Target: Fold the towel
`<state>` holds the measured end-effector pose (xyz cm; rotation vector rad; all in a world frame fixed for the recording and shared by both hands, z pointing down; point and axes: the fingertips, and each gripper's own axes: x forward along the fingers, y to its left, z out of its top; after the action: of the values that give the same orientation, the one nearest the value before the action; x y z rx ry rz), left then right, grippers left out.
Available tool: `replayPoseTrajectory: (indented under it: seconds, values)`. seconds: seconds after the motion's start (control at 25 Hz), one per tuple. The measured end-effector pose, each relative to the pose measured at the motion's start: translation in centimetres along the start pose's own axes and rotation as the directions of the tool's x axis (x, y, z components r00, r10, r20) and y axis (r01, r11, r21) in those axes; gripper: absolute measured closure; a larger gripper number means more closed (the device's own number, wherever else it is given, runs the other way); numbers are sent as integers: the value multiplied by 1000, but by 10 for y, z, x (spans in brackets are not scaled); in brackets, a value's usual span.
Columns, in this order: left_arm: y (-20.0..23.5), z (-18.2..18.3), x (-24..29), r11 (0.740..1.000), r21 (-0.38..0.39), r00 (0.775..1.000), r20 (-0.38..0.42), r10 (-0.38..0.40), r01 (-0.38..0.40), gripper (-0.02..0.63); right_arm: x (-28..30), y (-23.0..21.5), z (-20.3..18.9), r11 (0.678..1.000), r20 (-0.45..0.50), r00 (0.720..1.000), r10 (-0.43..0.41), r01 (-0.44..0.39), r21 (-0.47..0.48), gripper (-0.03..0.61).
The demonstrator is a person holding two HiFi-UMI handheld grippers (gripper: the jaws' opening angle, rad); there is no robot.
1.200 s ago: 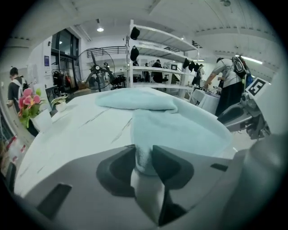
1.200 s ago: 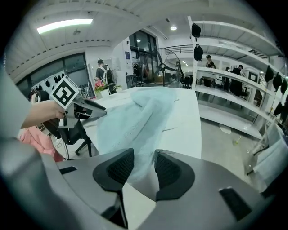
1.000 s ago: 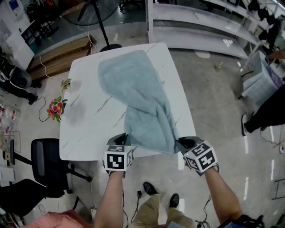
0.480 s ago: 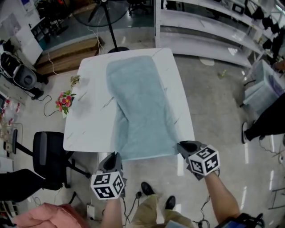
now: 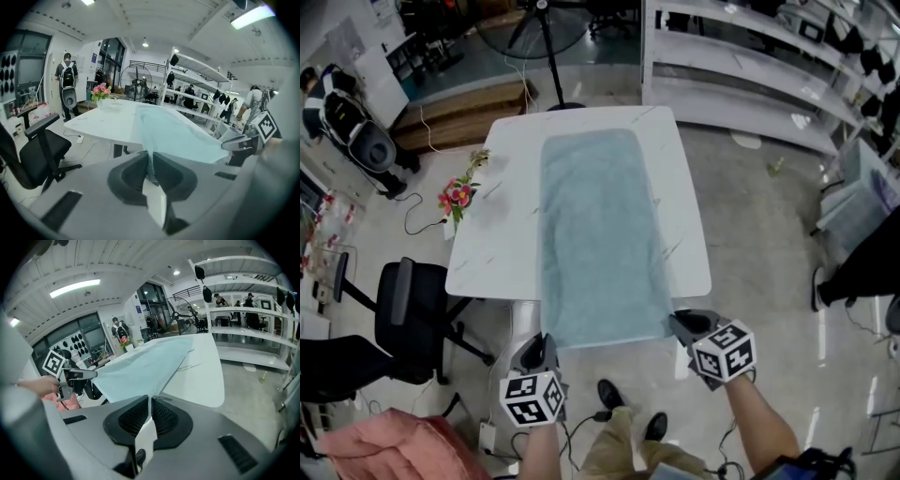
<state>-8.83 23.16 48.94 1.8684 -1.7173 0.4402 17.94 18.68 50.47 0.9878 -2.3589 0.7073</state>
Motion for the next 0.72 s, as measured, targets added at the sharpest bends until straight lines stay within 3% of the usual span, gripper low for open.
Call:
replayPoseTrajectory:
  seconds: [0.28,0.72]
  values:
    - [6,-27,-4,1000,0,1000,-12,2,-2,581,-6,14,-22,1000,10,1000,-1,1,-11,541]
    - [0,-13,-28,1000,21,999,40,4,-5,582,-24,24,-17,1000,59,998,-7,7,6,543]
